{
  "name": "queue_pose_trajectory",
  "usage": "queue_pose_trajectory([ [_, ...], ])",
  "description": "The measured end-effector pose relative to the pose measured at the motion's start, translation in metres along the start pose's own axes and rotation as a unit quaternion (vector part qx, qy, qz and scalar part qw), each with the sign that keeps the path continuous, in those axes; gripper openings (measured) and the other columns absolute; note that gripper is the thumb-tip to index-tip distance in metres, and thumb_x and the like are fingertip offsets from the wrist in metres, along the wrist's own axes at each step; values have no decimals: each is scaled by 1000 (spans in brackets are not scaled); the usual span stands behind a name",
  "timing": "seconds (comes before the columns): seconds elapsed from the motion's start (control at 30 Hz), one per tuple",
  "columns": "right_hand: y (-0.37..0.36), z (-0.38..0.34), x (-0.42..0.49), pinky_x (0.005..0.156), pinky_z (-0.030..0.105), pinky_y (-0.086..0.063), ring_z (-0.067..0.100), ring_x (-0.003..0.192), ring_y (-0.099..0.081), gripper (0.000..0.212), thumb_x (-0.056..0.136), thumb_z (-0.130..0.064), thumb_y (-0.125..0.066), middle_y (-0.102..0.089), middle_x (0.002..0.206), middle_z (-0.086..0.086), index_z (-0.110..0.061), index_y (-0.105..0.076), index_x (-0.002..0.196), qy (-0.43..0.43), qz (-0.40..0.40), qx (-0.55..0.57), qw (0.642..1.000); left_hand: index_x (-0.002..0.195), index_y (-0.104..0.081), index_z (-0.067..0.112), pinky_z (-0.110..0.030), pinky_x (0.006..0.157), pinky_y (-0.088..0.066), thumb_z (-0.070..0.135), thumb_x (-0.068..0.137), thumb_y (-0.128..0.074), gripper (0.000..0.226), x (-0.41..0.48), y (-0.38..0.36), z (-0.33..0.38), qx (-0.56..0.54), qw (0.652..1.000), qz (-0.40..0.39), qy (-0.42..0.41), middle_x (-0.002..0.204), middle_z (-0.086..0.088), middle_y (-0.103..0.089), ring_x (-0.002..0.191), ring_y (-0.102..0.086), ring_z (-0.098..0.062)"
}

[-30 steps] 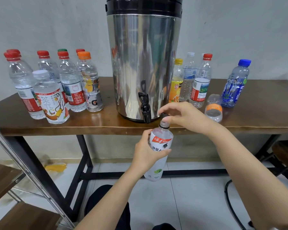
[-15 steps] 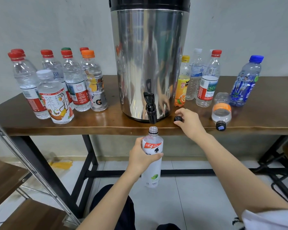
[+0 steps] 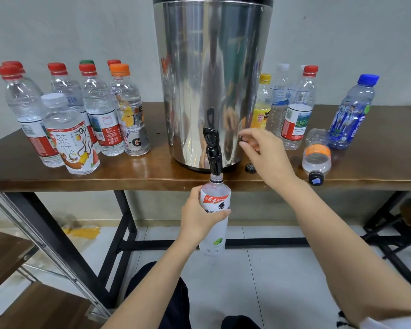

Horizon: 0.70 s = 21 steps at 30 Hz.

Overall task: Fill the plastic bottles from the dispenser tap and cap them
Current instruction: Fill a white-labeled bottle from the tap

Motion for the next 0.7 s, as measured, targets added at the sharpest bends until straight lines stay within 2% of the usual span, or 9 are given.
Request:
queue_pose_trajectory([
  [0.17, 4, -57, 14, 82, 40, -53, 13, 94, -58, 31, 98, -42, -50, -68, 103, -10, -25, -67, 118, 40, -62, -5, 997, 121, -47, 29, -14, 70, -48, 25, 69, -90, 68, 1, -1, 1, 2, 1000, 8, -14, 107, 13, -60, 94, -60, -7],
  [0.23, 1, -67, 19, 81, 43, -52, 14, 94, -57, 30, 101, -42, -45, -69, 98, -9, -26, -68, 113, 43, -87, -41, 994, 120, -47, 30, -13, 67, -47, 25, 69, -90, 67, 0, 2, 1, 1, 1000, 16, -16, 105, 15, -60, 93, -60, -5],
  [0.33, 0, -77, 24, 79, 43, -51, 15, 83, -57, 40, 105, -40, -36, -62, 74, -8, -19, -69, 96, 45, -106, -75, 990, 118, -48, 32, -12, 66, -46, 26, 68, -90, 66, -1, 7, 2, 3, 1000, 20, -21, 102, 18, -60, 92, -61, -5],
  [0.4, 2, -80, 26, 78, 38, -50, 14, 80, -58, 45, 106, -41, -32, -60, 70, -10, -22, -72, 99, 33, -105, -61, 992, 119, -47, 33, -12, 66, -48, 25, 68, -91, 68, -2, 8, 3, 4, 999, 20, -29, 104, 18, -60, 94, -61, -5],
  [0.47, 4, -84, 25, 72, 35, -47, 12, 75, -57, 46, 105, -45, -33, -58, 66, -10, -24, -72, 92, 31, -104, -52, 993, 120, -45, 34, -10, 65, -49, 23, 67, -91, 72, -4, 9, 5, 3, 999, 21, -37, 105, 19, -60, 94, -61, -3],
  [0.5, 4, -87, 24, 70, 35, -47, 12, 74, -56, 42, 103, -48, -38, -59, 68, -11, -25, -71, 89, 40, -107, -63, 991, 121, -45, 34, -8, 65, -49, 23, 67, -91, 72, -4, 9, 6, 3, 999, 22, -39, 106, 18, -61, 94, -61, -3],
  [0.57, 5, -96, 23, 75, 37, -52, 12, 88, -60, 32, 96, -53, -51, -69, 88, -10, -29, -72, 104, 62, -111, -114, 985, 120, -45, 35, -7, 64, -47, 23, 67, -91, 72, -5, 9, 7, 3, 999, 24, -40, 107, 16, -61, 94, -61, -4],
  [0.63, 6, -102, 23, 81, 38, -52, 16, 102, -60, 35, 91, -51, -60, -70, 104, -5, -29, -68, 118, 77, -115, -167, 976, 119, -45, 35, -8, 64, -46, 23, 67, -91, 70, -5, 9, 8, 6, 999, 27, -41, 109, 14, -62, 95, -60, -4],
  [0.7, 6, -106, 22, 80, 35, -47, 19, 106, -57, 35, 92, -46, -63, -67, 107, -2, -27, -66, 121, 91, -106, -195, 971, 117, -45, 35, -8, 63, -45, 23, 67, -91, 69, -5, 9, 9, 9, 999, 29, -41, 108, 14, -62, 94, -60, -4],
])
Point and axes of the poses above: each hand's wrist, its own x-axis towards the middle knuckle, its own y-axis out of the back of the hand, z = x × y, the point moved 9 cm from there along x, towards the middle knuckle
